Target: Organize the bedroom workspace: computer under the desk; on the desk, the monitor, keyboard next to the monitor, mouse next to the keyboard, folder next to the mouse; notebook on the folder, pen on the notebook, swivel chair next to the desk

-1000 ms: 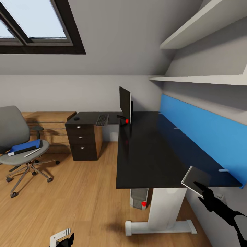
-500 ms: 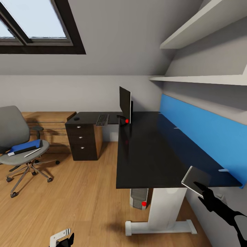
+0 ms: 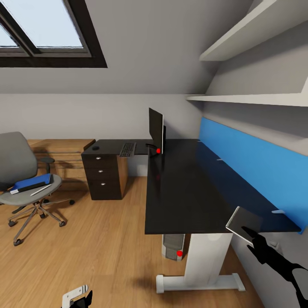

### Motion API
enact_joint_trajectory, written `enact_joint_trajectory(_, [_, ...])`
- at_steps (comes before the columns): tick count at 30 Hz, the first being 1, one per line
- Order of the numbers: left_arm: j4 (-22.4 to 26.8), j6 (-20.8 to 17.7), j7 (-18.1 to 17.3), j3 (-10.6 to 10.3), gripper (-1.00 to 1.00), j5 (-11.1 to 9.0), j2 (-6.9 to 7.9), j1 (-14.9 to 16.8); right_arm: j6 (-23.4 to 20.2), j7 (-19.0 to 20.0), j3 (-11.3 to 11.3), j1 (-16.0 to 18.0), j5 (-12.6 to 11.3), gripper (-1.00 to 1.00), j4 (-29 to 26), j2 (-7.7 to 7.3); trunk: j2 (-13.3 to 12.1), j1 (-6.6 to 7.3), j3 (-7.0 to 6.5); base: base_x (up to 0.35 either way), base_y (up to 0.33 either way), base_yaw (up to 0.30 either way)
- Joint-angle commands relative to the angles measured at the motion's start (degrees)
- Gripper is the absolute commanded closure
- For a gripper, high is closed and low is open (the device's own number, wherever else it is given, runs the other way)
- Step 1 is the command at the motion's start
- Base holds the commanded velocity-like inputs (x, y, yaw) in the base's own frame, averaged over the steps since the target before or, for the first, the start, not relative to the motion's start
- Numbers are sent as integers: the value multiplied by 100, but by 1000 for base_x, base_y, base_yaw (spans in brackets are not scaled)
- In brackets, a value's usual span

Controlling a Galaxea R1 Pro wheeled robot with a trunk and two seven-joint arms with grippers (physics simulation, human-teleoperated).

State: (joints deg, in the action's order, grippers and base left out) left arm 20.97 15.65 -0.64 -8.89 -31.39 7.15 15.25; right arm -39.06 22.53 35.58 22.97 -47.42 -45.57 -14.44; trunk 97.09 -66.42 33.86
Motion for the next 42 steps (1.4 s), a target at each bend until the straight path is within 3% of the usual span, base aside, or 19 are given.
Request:
enact_joint_trajectory(1, [-5, 26, -7, -42, -100, -60, 5, 4, -40, 13, 20, 6, -4, -100, 1, 2, 3, 0, 6, -4, 0, 0])
enact_joint_trajectory(42, [-5, 26, -7, -43, -100, -58, -3, 4, -38, 5, 103, 6, -4, -100, 4, -6, 3, 0, 6, -12, 0, 0])
